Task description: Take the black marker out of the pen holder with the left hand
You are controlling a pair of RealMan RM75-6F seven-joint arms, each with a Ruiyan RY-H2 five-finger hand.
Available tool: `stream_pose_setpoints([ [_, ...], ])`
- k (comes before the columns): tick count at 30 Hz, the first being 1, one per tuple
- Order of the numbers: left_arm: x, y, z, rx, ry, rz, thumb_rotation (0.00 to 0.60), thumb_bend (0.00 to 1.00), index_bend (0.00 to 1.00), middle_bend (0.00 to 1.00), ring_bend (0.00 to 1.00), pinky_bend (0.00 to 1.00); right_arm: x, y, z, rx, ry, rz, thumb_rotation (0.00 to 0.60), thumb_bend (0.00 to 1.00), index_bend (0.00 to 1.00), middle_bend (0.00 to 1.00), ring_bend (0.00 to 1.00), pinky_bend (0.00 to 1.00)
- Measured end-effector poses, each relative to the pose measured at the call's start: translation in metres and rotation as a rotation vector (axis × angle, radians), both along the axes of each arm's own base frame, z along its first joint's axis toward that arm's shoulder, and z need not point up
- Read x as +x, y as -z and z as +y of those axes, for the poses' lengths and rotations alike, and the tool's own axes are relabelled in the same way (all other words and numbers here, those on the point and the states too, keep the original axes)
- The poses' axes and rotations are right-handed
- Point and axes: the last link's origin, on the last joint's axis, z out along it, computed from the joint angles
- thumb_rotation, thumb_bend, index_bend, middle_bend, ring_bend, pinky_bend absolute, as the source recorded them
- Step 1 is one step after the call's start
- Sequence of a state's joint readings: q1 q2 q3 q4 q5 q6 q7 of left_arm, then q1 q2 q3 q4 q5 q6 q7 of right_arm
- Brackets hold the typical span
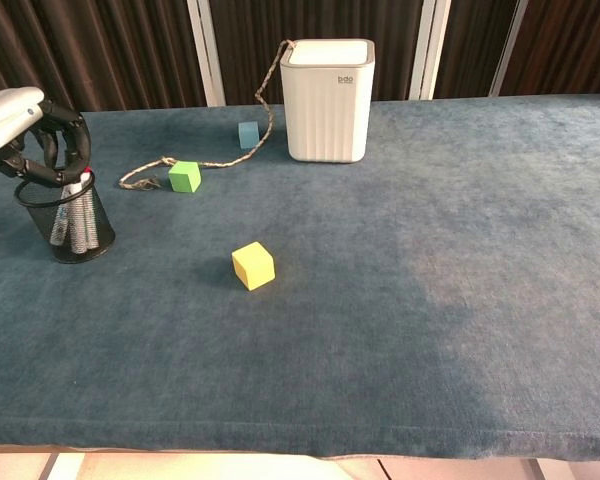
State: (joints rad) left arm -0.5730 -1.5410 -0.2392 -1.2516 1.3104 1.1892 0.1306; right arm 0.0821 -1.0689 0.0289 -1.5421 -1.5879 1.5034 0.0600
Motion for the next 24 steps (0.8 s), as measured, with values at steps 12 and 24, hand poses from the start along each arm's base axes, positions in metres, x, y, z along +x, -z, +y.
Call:
stream_pose_setpoints([
  [12,0.013,-0.032,-0.014,0.078,0.082,-0.013,0.600,0.45,0.66,0.77,0.64,0.45,0.001,-0.002,0.000,-0.005,-0.005,0.001,0.600,0.00,0.00,0.02,0.00,0.00],
  [24,0.080,-0.041,-0.016,0.096,0.274,0.011,0.600,0.45,0.67,0.78,0.64,0.42,0.006,-0.002,-0.004,-0.002,-0.018,0.005,0.600,0.00,0.00,0.02,0.00,0.00],
])
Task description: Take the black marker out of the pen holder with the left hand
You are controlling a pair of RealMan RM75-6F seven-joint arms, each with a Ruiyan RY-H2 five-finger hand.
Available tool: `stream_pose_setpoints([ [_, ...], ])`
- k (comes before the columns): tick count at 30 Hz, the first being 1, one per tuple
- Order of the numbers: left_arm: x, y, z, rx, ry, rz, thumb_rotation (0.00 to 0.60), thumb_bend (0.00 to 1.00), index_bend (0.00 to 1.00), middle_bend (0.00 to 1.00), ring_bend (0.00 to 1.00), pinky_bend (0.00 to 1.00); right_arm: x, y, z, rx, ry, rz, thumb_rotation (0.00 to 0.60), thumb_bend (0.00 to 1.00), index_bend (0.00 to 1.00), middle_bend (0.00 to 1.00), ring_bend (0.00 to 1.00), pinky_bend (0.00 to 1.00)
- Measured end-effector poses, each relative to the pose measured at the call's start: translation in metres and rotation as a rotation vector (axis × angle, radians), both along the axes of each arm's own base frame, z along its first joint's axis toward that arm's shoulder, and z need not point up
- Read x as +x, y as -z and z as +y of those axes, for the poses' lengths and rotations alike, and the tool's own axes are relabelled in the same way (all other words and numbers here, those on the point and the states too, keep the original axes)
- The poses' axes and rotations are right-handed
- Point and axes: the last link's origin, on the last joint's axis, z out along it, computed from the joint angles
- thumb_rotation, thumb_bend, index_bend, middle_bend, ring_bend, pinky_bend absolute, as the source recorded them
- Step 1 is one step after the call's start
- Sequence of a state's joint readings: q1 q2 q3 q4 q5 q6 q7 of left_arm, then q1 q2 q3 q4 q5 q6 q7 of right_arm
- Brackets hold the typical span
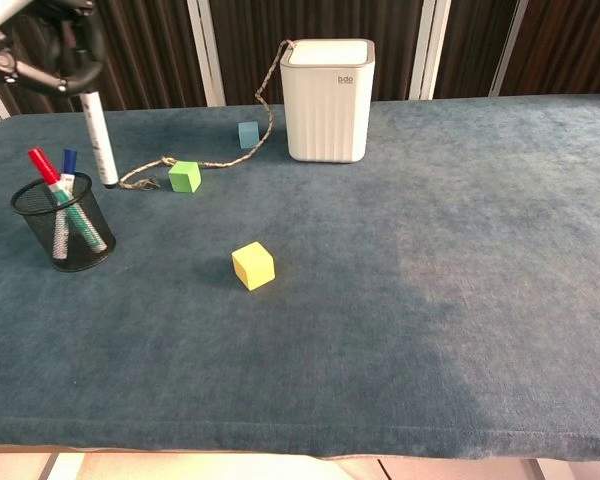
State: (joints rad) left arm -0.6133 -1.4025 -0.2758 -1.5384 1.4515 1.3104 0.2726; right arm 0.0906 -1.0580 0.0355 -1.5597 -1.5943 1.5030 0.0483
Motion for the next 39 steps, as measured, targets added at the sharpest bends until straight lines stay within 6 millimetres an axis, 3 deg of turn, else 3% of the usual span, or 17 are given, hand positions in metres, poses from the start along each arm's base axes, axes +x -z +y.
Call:
stream_pose_setpoints([
  [9,0.061,0.046,0.043,-0.109,-0.005,0.027,0.600,0.45,0.66,0.77,0.62,0.39,-0.003,-0.001,0.002,0.002,0.012,0.004,0.600,0.00,0.00,0.01,0.00,0.00],
  [18,0.083,0.094,0.058,-0.217,-0.073,0.131,0.600,0.42,0.59,0.70,0.56,0.35,-0.004,0.000,0.001,0.005,0.016,0.003,0.600,0.00,0.00,0.01,0.00,0.00],
  [21,0.088,0.106,0.060,-0.252,-0.099,0.137,0.600,0.38,0.45,0.58,0.46,0.31,-0.004,0.000,0.001,0.004,0.015,0.002,0.600,0.00,0.00,0.02,0.00,0.00],
  [25,0.093,0.116,0.062,-0.282,-0.137,0.146,0.600,0.33,0.07,0.26,0.21,0.22,-0.005,-0.001,0.002,0.003,0.015,0.001,0.600,0.00,0.00,0.01,0.00,0.00],
  [29,0.097,0.115,0.060,-0.289,-0.158,0.109,0.600,0.33,0.00,0.11,0.08,0.14,-0.006,-0.002,0.002,-0.001,0.021,0.001,0.600,0.00,0.00,0.01,0.00,0.00],
  [32,0.097,0.105,0.057,-0.278,-0.156,0.068,0.600,0.32,0.00,0.09,0.07,0.12,-0.008,-0.003,0.002,-0.003,0.025,-0.001,0.600,0.00,0.00,0.01,0.00,0.00],
  [35,0.089,0.087,0.053,-0.264,-0.164,0.038,0.600,0.32,0.00,0.11,0.07,0.12,-0.010,-0.003,0.002,-0.002,0.030,-0.002,0.600,0.00,0.00,0.01,0.00,0.00],
  [39,0.056,0.041,0.044,-0.177,-0.217,0.031,0.600,0.32,0.05,0.14,0.11,0.11,-0.014,-0.004,0.001,0.013,0.037,-0.005,0.600,0.00,0.00,0.01,0.00,0.00],
])
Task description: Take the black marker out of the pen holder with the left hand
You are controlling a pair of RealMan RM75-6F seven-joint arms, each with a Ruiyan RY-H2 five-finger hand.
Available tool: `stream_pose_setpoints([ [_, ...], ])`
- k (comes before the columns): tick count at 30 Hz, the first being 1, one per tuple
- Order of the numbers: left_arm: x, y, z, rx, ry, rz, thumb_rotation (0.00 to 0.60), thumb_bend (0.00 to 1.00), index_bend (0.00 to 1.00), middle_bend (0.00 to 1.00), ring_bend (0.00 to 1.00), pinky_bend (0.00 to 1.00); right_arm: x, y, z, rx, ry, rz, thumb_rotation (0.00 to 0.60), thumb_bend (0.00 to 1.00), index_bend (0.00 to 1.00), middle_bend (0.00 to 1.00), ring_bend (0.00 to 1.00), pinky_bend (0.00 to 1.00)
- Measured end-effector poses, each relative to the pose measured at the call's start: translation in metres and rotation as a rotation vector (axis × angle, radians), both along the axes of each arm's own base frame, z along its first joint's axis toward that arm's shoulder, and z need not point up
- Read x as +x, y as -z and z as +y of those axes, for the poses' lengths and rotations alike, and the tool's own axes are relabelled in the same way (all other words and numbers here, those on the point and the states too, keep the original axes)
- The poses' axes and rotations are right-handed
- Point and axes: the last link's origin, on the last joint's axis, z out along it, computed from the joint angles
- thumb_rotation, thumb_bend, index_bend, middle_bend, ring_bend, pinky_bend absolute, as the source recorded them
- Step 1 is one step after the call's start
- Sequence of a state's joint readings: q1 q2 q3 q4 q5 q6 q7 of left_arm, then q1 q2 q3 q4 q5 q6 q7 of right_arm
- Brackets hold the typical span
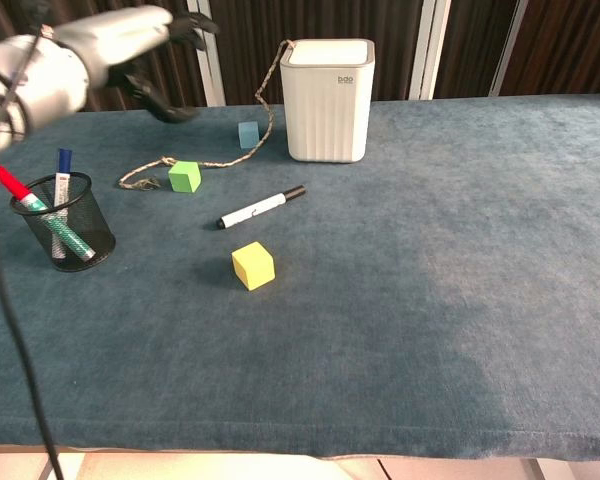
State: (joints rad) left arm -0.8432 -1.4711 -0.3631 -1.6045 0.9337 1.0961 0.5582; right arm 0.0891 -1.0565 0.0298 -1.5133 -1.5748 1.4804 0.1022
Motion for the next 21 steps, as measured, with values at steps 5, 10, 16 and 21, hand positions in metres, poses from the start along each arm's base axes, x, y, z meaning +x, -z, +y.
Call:
stream_pose_setpoints([
  [5,-0.072,-0.064,-0.025,0.177,-0.101,0.068,0.600,0.32,0.13,0.17,0.13,0.09,-0.004,0.000,-0.003,0.015,0.000,-0.007,0.600,0.00,0.00,0.02,0.00,0.00],
  [10,-0.143,-0.102,-0.083,0.275,-0.170,0.083,0.600,0.32,0.15,0.17,0.12,0.07,-0.003,0.002,-0.004,0.028,-0.016,-0.019,0.600,0.00,0.00,0.02,0.00,0.00],
  [16,-0.198,-0.118,-0.166,0.296,-0.239,0.090,0.600,0.32,0.14,0.14,0.08,0.05,-0.002,0.006,-0.003,0.035,-0.028,-0.034,0.600,0.00,0.00,0.01,0.00,0.00],
  [21,-0.225,-0.111,-0.218,0.223,-0.339,0.074,0.600,0.32,0.13,0.14,0.07,0.04,0.001,0.009,-0.003,0.049,-0.048,-0.046,0.600,0.00,0.00,0.01,0.00,0.00],
])
